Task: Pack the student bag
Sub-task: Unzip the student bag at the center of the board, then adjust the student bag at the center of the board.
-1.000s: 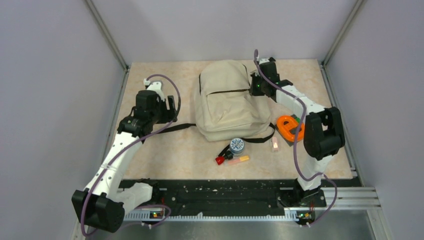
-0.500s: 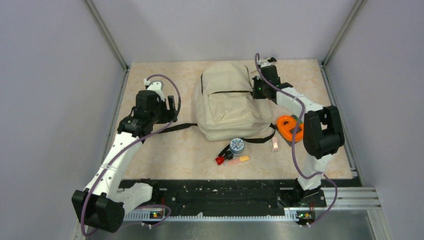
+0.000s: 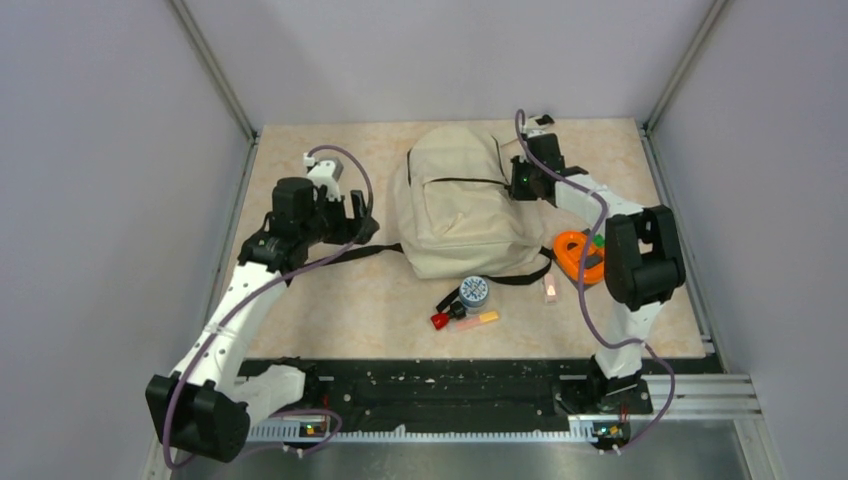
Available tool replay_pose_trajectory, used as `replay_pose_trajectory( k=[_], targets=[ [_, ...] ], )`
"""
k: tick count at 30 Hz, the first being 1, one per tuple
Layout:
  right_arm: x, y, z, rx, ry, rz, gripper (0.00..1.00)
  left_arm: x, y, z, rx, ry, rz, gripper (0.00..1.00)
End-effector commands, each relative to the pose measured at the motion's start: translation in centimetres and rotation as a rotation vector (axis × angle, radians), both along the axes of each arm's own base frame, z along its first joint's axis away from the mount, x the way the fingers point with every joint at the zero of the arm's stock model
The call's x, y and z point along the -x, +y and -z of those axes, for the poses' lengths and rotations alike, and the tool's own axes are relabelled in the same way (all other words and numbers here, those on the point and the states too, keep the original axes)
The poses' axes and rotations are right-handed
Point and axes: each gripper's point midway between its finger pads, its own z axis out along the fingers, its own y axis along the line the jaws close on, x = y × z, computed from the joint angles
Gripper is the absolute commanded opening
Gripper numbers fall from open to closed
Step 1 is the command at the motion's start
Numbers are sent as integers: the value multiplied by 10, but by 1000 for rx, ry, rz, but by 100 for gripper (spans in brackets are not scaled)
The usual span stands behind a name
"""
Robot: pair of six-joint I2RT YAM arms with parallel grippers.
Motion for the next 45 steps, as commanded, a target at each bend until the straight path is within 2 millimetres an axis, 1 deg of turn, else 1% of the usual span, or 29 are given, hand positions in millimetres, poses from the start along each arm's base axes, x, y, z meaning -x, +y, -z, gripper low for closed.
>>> replay_pose_trajectory(
  k=[1, 3, 4, 6, 9, 11, 13, 14, 15, 18, 20, 22, 23, 26, 28, 32, 34, 36, 37, 38, 39, 42, 45],
  targets=[
    [10, -32, -26, 45, -14, 63, 22, -24, -38, -41, 167, -78, 114, 85],
    [14, -31, -46, 29, -50, 58, 36, -39, -49, -51, 202, -80, 120, 85],
    [17, -31, -52, 22, -63, 59, 41, -48, -54, -55, 202, -86, 129, 85],
    [23, -32, -64, 9, -87, 64, 47, -66, -60, -56, 178, -100, 131, 85],
    [40, -35, -75, -19, -103, 83, 60, -93, -63, -51, 158, -131, 100, 83],
    [55, -33, -78, -68, -117, 86, 69, -105, -77, -53, 175, -166, 142, 83],
    [70, -31, -78, -113, -128, 94, 73, -115, -92, -53, 169, -191, 191, 84],
    [78, -30, -78, -137, -129, 91, 74, -121, -99, -55, 163, -212, 217, 84],
    [84, -27, -77, -158, -133, 83, 75, -128, -107, -49, 149, -216, 243, 84],
    [101, -21, -76, -223, -139, 58, 76, -143, -129, -40, 114, -227, 334, 84],
    [112, -16, -79, -264, -151, 36, 76, -154, -140, -30, 87, -212, 374, 84],
    [122, -10, -80, -296, -154, 10, 77, -166, -144, -21, 63, -179, 388, 84],
    [126, -8, -80, -303, -155, 3, 77, -173, -147, -22, 53, -172, 394, 83],
    [136, -3, -80, -323, -153, -13, 78, -184, -149, -4, 15, -107, 404, 83],
    [140, 2, -76, -346, -144, -27, 79, -190, -150, 6, -19, -79, 399, 85],
    [148, 15, -67, -371, -118, -49, 79, -195, -156, 22, -67, -41, 401, 86],
    [150, 20, -64, -371, -113, -59, 79, -193, -158, 30, -86, -14, 423, 86],
    [151, 25, -61, -369, -105, -68, 79, -193, -159, 28, -91, -14, 429, 86],
    [151, 27, -61, -369, -105, -70, 79, -192, -161, 28, -89, -14, 439, 79],
    [151, 28, -61, -367, -106, -74, 79, -189, -163, 27, -84, -14, 453, 76],
    [152, 30, -61, -365, -106, -77, 79, -187, -164, 28, -81, -8, 463, 76],
    [151, 29, -58, -353, -102, -70, 79, -184, -166, 31, -79, 12, 462, 80],
    [150, 27, -52, -340, -96, -59, 79, -183, -168, 31, -69, 25, 455, 80]
  ],
)
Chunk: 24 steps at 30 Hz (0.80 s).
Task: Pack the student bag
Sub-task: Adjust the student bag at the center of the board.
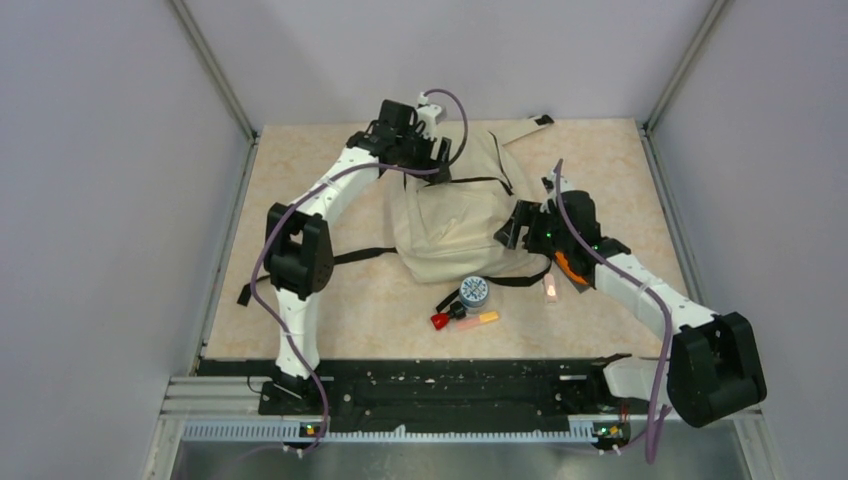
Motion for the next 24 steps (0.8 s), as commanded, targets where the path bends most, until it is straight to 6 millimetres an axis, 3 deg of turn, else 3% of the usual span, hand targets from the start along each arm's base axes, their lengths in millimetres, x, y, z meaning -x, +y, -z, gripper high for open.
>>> replay_pose_trajectory(
  k=[1, 3, 8, 16, 22, 24],
  targets=[
    [-8, 3, -2, -2, -31, 16, 79, -3, -7, -18, 24, -28, 18, 79],
    [-8, 3, 2, 1, -26, 18, 79, -3, -9, -17, 20, -24, 19, 78],
    [-9, 3, 8, 4, -21, 24, 79, -6, -10, -14, -1, -6, 11, 63],
    [-9, 6, 15, -1, -18, 23, 79, -1, -10, -10, -78, 13, -10, 59],
    [-8, 4, 20, 5, -16, 30, 79, 9, -16, -7, -95, 15, 42, 51],
    [-8, 3, 23, 11, -15, 38, 79, 11, -18, -9, -90, 11, 56, 56]
  ],
)
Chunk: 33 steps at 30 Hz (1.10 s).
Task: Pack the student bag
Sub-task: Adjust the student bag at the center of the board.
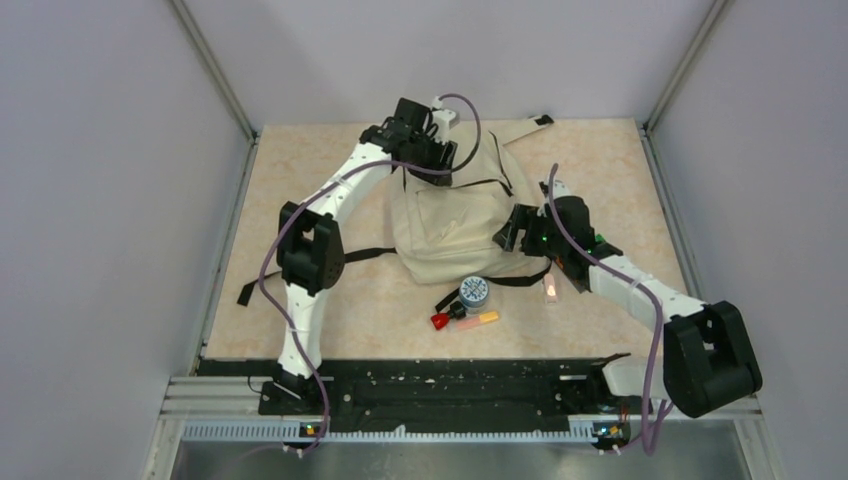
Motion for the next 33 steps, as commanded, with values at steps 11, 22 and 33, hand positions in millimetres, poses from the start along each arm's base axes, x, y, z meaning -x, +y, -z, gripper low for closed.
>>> replay_pose_trajectory(
  k=[11, 22, 33],
  targets=[
    [-37, 11, 24, 2, -6, 51, 56, 5, -11, -21, 41, -40, 60, 68],
    [-89, 16, 16, 63, -56, 86, 14, 0, -1, -18, -6, -74, 3, 12],
    [-144, 13, 14, 247, -130, 69, 0, 36, 30, -52, 49, -124, -154, 0]
  ],
)
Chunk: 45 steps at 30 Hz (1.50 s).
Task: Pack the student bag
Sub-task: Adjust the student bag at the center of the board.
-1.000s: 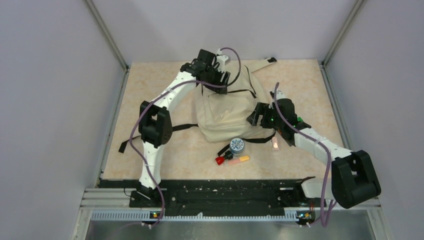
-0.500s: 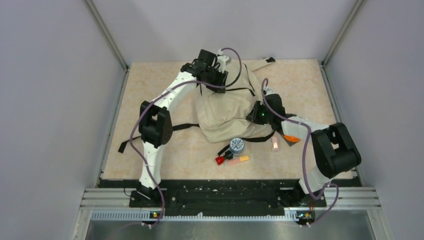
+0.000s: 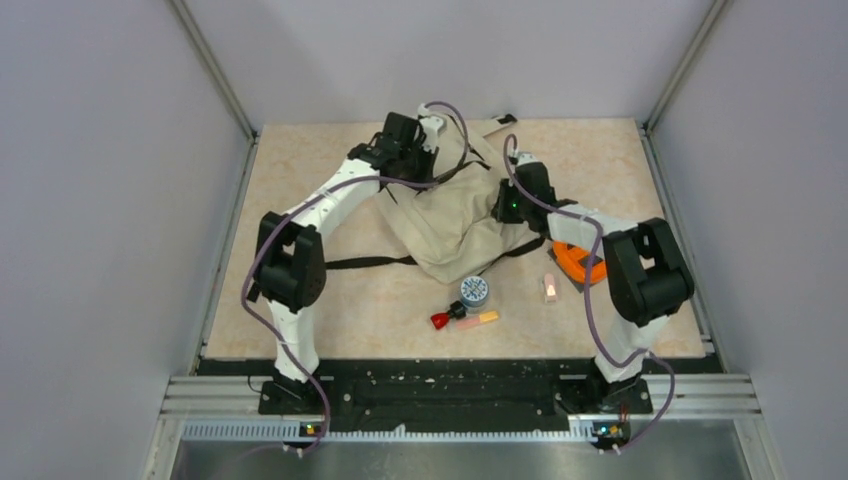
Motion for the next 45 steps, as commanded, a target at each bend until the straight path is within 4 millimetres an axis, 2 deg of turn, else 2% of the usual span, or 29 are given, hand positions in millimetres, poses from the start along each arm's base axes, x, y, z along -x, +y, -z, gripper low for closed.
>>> replay_pose_trajectory(
  k=[1, 2, 5, 10, 13, 15, 19, 24, 28, 33, 43, 45],
  targets=[
    [-53, 4, -34, 50, -165, 11, 0, 30, 17, -59, 98, -72, -102, 0],
    [-58, 8, -36, 44, -171, -1, 0, 41, 21, -55, 106, -59, -115, 0],
    [-78, 27, -48, 12, -196, -58, 2, 63, 31, -58, 145, -40, -160, 0],
    [-102, 60, -55, -51, -202, -171, 14, 99, 41, -57, 235, 42, -254, 0],
    [-106, 73, -67, -85, -209, -216, 26, 113, 44, -56, 307, 80, -319, 0],
    [-105, 77, -81, -100, -224, -227, 41, 116, 53, -48, 337, 77, -393, 0],
    [-89, 71, -109, -89, -251, -221, 65, 116, 78, -36, 353, 38, -560, 0],
    [-52, 54, -138, -29, -284, -159, 69, 117, 89, -21, 333, 30, -613, 0],
    [-17, 62, -157, -27, -322, -163, 71, 119, 91, -12, 329, 45, -626, 0],
    [20, 103, -174, -45, -348, -231, 72, 120, 98, -12, 322, 20, -640, 1],
    [55, 193, -155, -68, -311, -356, 69, 123, 96, -14, 347, 18, -624, 0],
    [55, 203, -147, -50, -302, -353, 68, 124, 97, -15, 349, 12, -626, 0]
  ],
)
